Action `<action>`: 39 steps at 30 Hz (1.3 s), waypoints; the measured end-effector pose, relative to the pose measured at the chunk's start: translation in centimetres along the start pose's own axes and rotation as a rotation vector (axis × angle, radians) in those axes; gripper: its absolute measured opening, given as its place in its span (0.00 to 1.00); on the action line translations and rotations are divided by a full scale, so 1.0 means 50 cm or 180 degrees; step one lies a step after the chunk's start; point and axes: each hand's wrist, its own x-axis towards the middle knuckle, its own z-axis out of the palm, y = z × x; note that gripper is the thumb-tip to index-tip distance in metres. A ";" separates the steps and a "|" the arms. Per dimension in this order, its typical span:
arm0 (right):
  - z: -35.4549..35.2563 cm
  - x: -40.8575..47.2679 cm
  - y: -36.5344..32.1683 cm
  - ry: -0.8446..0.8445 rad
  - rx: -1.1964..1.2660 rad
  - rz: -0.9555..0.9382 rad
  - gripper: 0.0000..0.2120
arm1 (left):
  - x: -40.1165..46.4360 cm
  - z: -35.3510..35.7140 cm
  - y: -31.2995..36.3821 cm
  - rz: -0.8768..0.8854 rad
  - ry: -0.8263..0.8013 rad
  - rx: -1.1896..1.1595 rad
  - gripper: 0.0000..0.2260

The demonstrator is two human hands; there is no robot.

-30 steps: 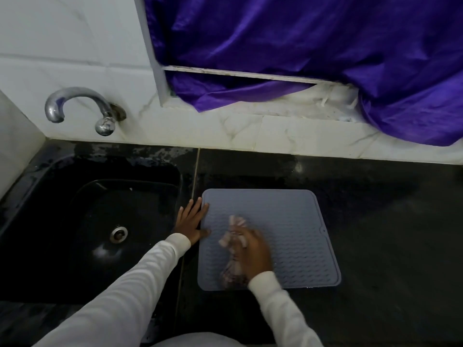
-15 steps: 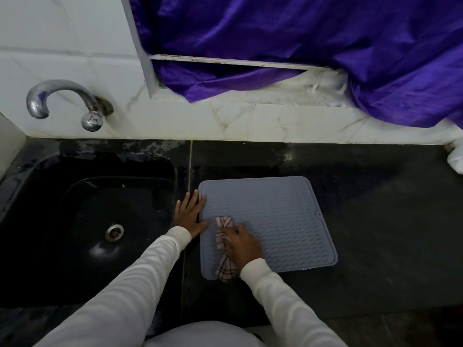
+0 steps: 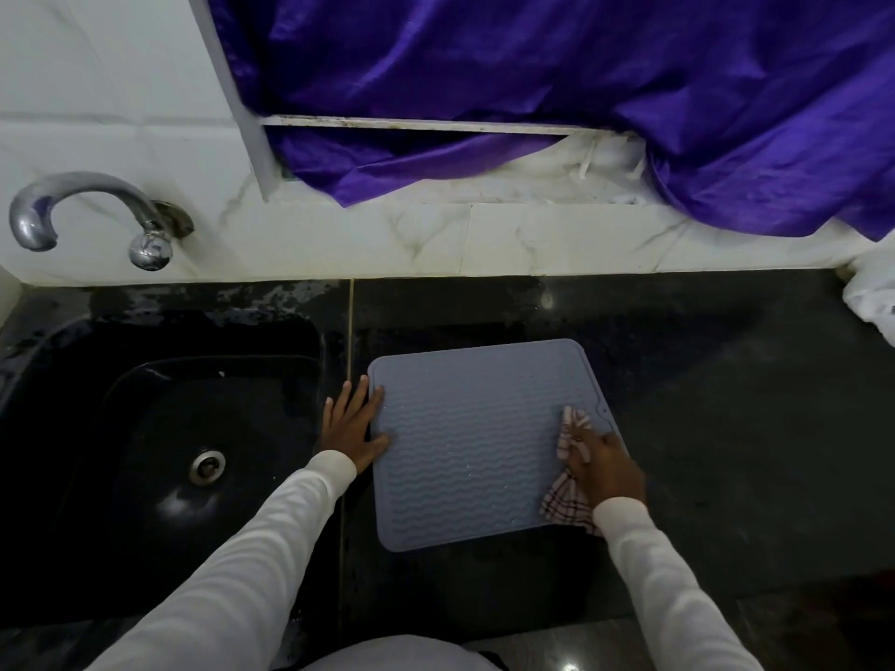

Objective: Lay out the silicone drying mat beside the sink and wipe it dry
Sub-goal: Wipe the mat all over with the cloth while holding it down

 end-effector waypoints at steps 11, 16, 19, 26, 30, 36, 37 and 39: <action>-0.033 0.052 0.092 0.0187 0.0153 0.0508 0.25 | -0.001 0.000 0.009 -0.0130 0.0072 -0.0088 0.39; -0.026 0.037 0.087 0.0072 0.0377 0.0541 0.26 | -0.005 -0.003 0.011 -0.0137 0.0082 -0.0126 0.36; -0.019 0.016 0.081 0.0056 0.0462 0.0593 0.27 | -0.007 -0.005 0.011 -0.0121 0.0119 -0.0182 0.35; -0.060 -0.044 -0.038 0.0678 0.0835 0.0169 0.21 | -0.006 -0.002 0.005 -0.0034 0.0182 -0.0176 0.42; -0.006 -0.087 -0.182 0.0492 0.1516 -0.0781 0.15 | -0.004 0.004 0.004 -0.0062 0.0190 -0.0036 0.41; 0.168 -0.161 -0.381 -0.0346 0.0650 -0.1648 0.21 | -0.002 0.003 0.000 -0.0021 0.0188 0.0132 0.39; 0.183 -0.174 -0.391 -0.0306 0.0315 -0.1732 0.21 | -0.002 0.004 -0.002 -0.0018 0.0186 0.0144 0.39; 0.192 -0.181 -0.384 -0.0234 -0.0059 -0.1725 0.21 | -0.003 0.004 -0.002 0.0012 0.0189 0.0145 0.39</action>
